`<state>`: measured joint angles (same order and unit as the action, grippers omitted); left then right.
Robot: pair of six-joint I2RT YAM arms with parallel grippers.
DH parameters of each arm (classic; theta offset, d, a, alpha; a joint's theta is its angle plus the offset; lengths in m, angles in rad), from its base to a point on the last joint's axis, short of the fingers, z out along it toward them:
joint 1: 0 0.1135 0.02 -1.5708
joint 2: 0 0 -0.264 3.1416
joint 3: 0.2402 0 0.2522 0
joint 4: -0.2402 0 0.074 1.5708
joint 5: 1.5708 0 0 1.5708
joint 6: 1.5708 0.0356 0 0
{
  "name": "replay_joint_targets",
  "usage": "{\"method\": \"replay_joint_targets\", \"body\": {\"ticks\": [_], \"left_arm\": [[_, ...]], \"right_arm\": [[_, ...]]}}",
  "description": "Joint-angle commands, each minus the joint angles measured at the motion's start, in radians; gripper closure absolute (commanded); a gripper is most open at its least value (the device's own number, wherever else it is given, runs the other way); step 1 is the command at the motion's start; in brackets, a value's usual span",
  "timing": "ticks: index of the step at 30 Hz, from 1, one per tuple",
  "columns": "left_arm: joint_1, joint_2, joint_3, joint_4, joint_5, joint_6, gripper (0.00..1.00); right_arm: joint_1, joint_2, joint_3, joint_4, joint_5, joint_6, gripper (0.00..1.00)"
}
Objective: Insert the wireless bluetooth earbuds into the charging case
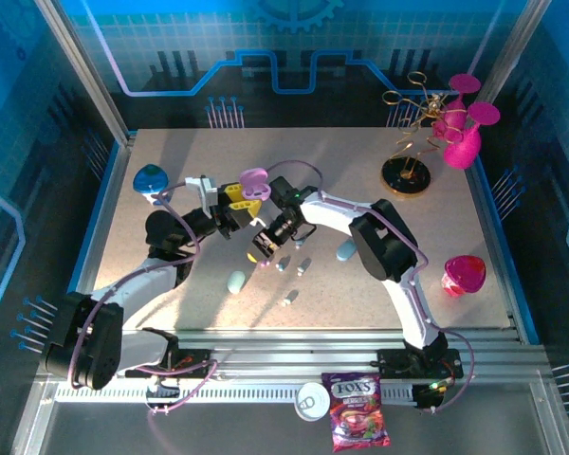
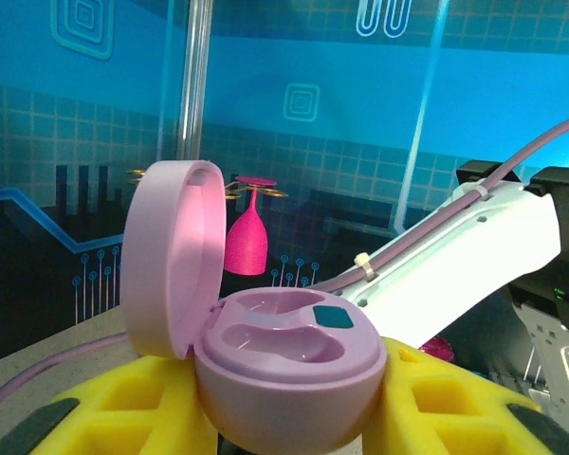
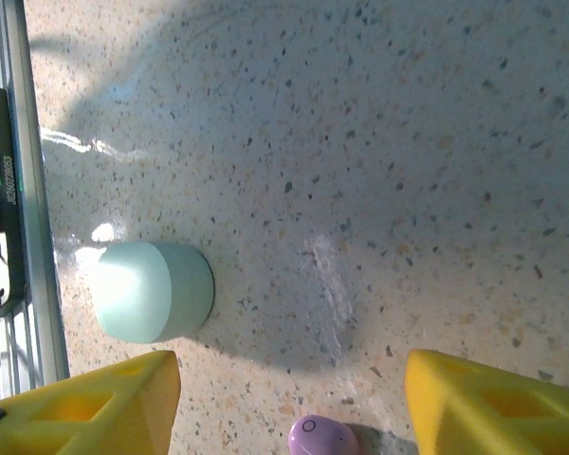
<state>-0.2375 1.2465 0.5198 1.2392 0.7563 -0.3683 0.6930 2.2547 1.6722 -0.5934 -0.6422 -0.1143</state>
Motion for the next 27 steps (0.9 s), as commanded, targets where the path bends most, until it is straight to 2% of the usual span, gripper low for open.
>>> {"method": "replay_joint_targets", "body": {"ticks": [1, 19, 27], "left_arm": [[0.003, 0.002, 0.009, 0.025, 0.023, -0.021, 0.78], [-0.002, -0.002, 0.004, 0.025, 0.025, -0.019, 0.78], [-0.002, -0.001, 0.008, 0.025, 0.026, -0.021, 0.78]], "right_arm": [[0.014, 0.012, 0.011, -0.067, -0.039, -0.044, 0.38], [0.024, -0.069, -0.082, -0.08, -0.006, -0.067, 0.58], [0.024, -0.064, -0.075, -0.084, 0.031, -0.076, 0.59]]}}
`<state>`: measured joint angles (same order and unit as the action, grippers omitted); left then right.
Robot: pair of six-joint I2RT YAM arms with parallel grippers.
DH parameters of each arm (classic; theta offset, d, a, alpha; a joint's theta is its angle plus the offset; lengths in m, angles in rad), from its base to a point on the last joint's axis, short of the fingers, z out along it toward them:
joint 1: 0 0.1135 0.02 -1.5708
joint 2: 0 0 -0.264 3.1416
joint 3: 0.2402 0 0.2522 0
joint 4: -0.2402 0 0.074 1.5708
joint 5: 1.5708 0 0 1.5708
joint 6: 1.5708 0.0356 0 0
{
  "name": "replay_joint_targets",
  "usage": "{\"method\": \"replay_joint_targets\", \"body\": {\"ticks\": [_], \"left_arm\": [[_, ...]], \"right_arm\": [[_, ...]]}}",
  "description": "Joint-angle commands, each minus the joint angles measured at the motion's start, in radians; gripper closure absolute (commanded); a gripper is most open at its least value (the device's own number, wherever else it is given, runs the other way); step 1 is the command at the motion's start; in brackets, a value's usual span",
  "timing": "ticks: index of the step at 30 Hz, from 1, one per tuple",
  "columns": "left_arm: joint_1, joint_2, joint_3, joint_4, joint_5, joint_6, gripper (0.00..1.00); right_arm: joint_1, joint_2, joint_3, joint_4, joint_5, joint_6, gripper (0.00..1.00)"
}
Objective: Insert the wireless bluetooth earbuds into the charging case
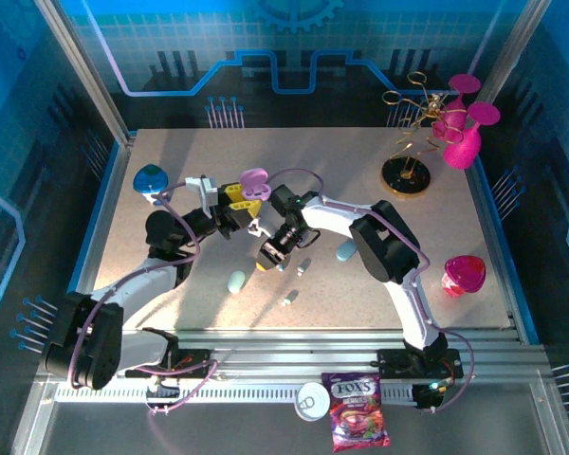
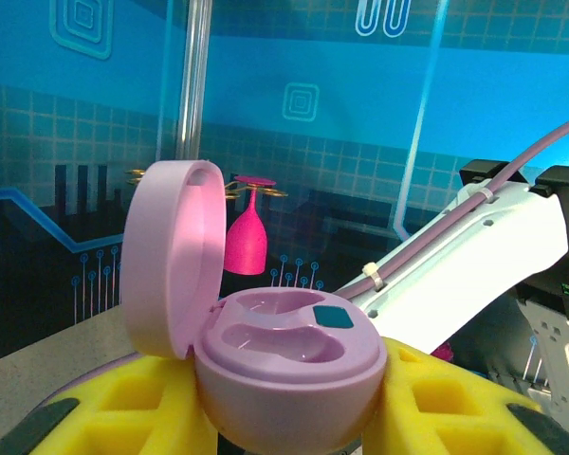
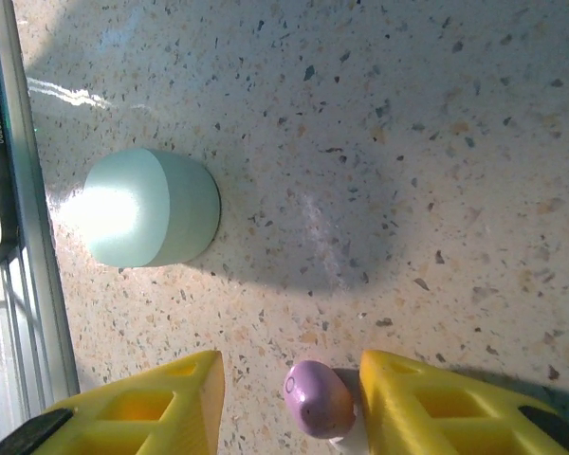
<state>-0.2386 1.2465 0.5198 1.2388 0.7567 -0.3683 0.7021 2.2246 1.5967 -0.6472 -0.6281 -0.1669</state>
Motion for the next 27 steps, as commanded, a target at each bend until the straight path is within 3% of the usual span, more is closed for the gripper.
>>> {"method": "replay_joint_targets", "body": {"ticks": [1, 10, 20, 27], "left_arm": [[-0.001, -0.001, 0.01, 0.025, 0.026, -0.021, 0.78], [-0.001, 0.008, 0.017, 0.027, 0.025, -0.024, 0.78], [-0.001, 0.01, 0.011, 0.028, 0.025, -0.021, 0.78], [-0.001, 0.006, 0.008, 0.024, 0.026, -0.02, 0.78]], "right_arm": [[0.016, -0.033, 0.002, -0.03, 0.024, -0.024, 0.59], [0.017, -0.024, 0.025, -0.044, 0.054, -0.079, 0.6], [0.02, 0.01, 0.06, -0.048, 0.056, -0.069, 0.71], [0.02, 0.015, 0.055, -0.048, 0.055, -0.061, 0.7]]}}
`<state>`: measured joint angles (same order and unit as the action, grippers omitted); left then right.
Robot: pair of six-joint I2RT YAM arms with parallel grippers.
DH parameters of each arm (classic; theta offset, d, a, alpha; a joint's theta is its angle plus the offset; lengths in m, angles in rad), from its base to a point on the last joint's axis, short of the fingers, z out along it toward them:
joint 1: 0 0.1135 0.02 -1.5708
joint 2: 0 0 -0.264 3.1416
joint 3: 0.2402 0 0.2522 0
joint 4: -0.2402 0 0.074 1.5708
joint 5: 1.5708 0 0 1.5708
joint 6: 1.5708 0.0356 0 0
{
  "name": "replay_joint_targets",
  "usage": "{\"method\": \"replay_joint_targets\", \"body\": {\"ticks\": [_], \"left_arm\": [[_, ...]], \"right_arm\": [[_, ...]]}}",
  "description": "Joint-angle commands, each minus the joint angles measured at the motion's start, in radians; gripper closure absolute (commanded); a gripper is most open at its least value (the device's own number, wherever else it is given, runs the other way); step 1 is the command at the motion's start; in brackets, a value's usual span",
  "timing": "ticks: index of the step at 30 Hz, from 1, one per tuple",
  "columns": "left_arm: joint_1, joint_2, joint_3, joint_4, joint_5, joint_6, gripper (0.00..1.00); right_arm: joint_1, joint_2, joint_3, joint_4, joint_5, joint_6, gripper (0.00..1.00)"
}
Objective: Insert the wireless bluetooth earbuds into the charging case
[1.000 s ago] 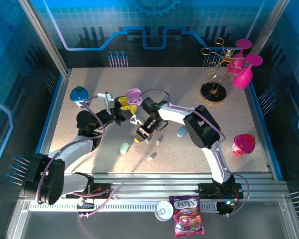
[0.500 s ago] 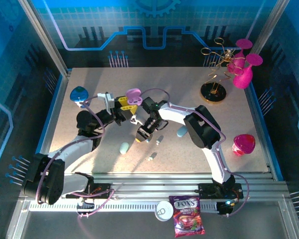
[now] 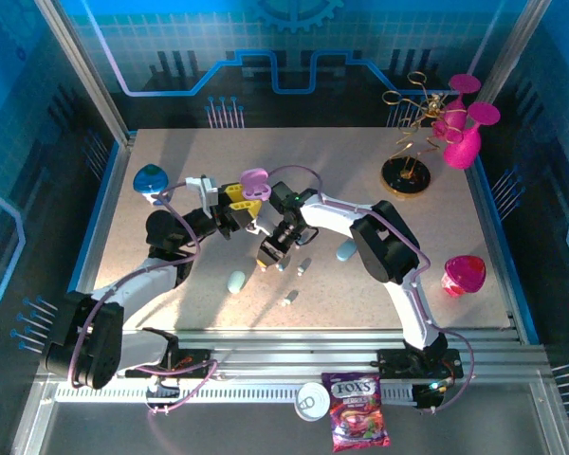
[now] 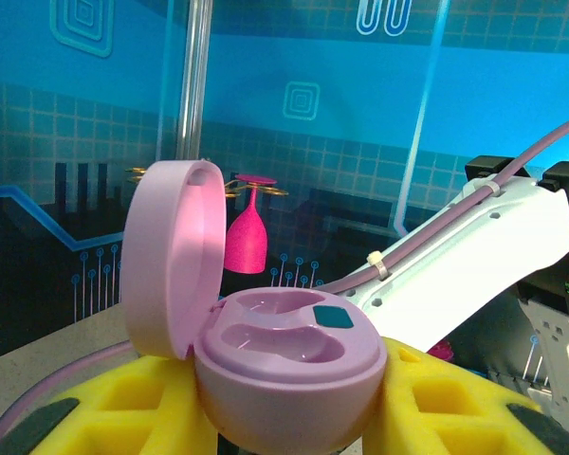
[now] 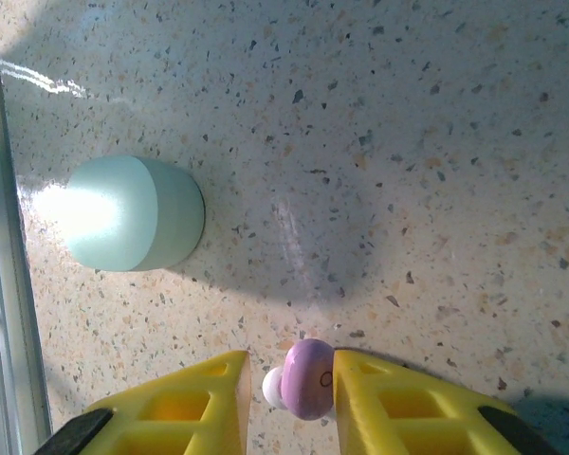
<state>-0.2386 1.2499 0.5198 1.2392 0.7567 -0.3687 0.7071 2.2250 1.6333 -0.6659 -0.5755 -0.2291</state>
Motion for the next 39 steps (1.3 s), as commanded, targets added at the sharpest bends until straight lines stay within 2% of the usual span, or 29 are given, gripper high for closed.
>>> {"method": "replay_joint_targets", "body": {"ticks": [1, 18, 27, 31, 39], "left_arm": [[-0.001, 0.003, 0.008, 0.024, 0.025, -0.018, 0.78], [-0.001, -0.007, -0.002, 0.026, 0.019, -0.017, 0.78], [-0.001, -0.012, -0.006, 0.023, 0.014, -0.009, 0.78], [-0.001, -0.012, -0.007, 0.026, 0.015, -0.011, 0.78], [-0.001, -0.01, -0.009, 0.025, 0.013, -0.009, 0.78]], "right_arm": [[0.017, 0.015, 0.016, -0.029, 0.004, 0.002, 0.69], [0.034, 0.039, 0.014, -0.027, 0.055, 0.024, 0.65], [0.045, 0.019, -0.007, -0.025, 0.04, 0.024, 0.7], [0.046, 0.021, -0.01, -0.021, 0.045, 0.031, 0.76], [0.047, 0.019, -0.013, -0.02, 0.049, 0.037, 0.77]]}}
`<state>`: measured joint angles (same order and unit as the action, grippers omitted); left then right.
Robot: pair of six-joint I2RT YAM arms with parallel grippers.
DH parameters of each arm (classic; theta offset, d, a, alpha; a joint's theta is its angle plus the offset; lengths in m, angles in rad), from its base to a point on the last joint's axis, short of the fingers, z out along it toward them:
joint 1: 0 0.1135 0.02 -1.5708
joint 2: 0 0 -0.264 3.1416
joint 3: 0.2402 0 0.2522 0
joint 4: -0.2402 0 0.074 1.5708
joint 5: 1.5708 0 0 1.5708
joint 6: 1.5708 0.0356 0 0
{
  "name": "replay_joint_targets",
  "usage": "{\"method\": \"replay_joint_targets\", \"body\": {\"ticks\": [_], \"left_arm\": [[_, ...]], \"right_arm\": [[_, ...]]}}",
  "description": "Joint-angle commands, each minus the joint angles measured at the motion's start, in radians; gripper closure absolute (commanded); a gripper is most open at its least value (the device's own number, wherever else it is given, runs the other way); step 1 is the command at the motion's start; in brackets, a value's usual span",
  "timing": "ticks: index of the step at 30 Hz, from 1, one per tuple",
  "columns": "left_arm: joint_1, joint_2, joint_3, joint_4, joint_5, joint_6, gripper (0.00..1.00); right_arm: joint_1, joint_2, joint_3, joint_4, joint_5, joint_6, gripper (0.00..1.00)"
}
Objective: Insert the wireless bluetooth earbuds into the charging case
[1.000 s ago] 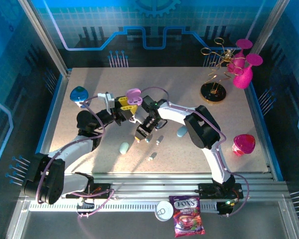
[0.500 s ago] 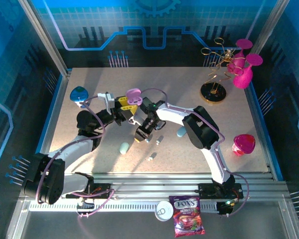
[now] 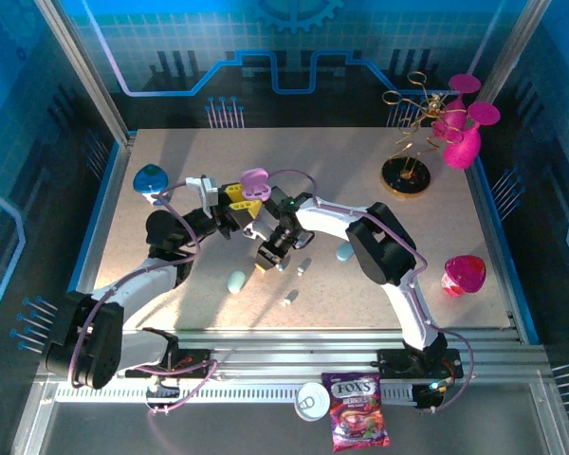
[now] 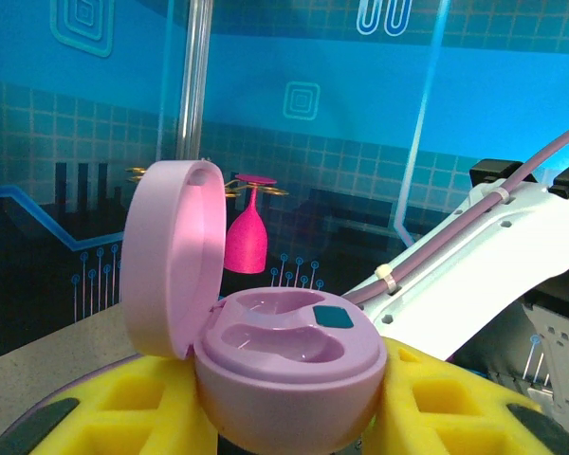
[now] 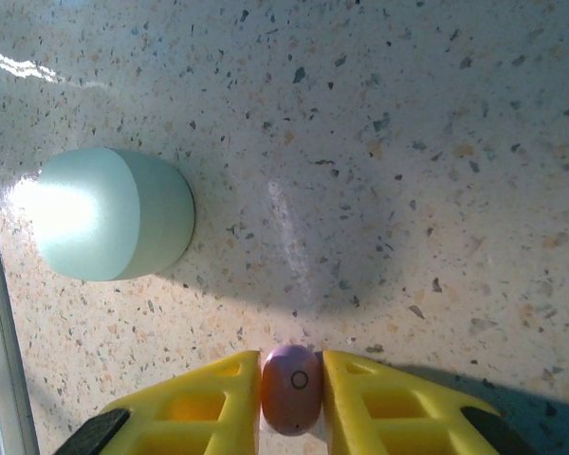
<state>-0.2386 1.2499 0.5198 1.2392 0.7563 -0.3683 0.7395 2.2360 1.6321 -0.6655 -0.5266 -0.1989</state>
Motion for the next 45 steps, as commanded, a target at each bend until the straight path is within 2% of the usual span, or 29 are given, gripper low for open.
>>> {"method": "replay_joint_targets", "body": {"ticks": [1, 10, 15, 18, 27, 32, 40, 45], "left_arm": [[-0.001, -0.009, -0.01, 0.024, 0.014, -0.01, 0.78], [-0.001, -0.008, -0.006, 0.019, 0.013, -0.005, 0.78], [-0.001, -0.007, -0.001, 0.018, 0.015, -0.005, 0.78], [-0.001, -0.008, -0.002, 0.016, 0.013, -0.001, 0.78], [-0.001, -0.017, -0.008, 0.006, -0.028, 0.029, 0.78], [0.001, -0.03, -0.014, -0.017, -0.052, 0.066, 0.78], [0.001, -0.027, -0.014, -0.04, -0.057, 0.09, 0.78], [0.001, -0.036, -0.014, -0.038, -0.059, 0.089, 0.77]], "right_arm": [[0.016, 0.009, -0.011, -0.022, 0.0, 0.005, 0.76], [0.025, 0.011, -0.018, -0.025, 0.001, -0.007, 0.75], [0.024, 0.017, -0.008, -0.031, 0.021, -0.002, 0.82], [0.024, 0.007, -0.011, -0.027, 0.029, 0.002, 0.83], [-0.001, -0.153, -0.147, 0.11, 0.136, 0.116, 0.85], [-0.017, -0.274, -0.239, 0.164, 0.312, 0.239, 0.85], [-0.041, -0.47, -0.409, 0.215, 0.72, 0.543, 0.86], [-0.029, -0.519, -0.441, 0.142, 0.96, 0.717, 0.88]]}}
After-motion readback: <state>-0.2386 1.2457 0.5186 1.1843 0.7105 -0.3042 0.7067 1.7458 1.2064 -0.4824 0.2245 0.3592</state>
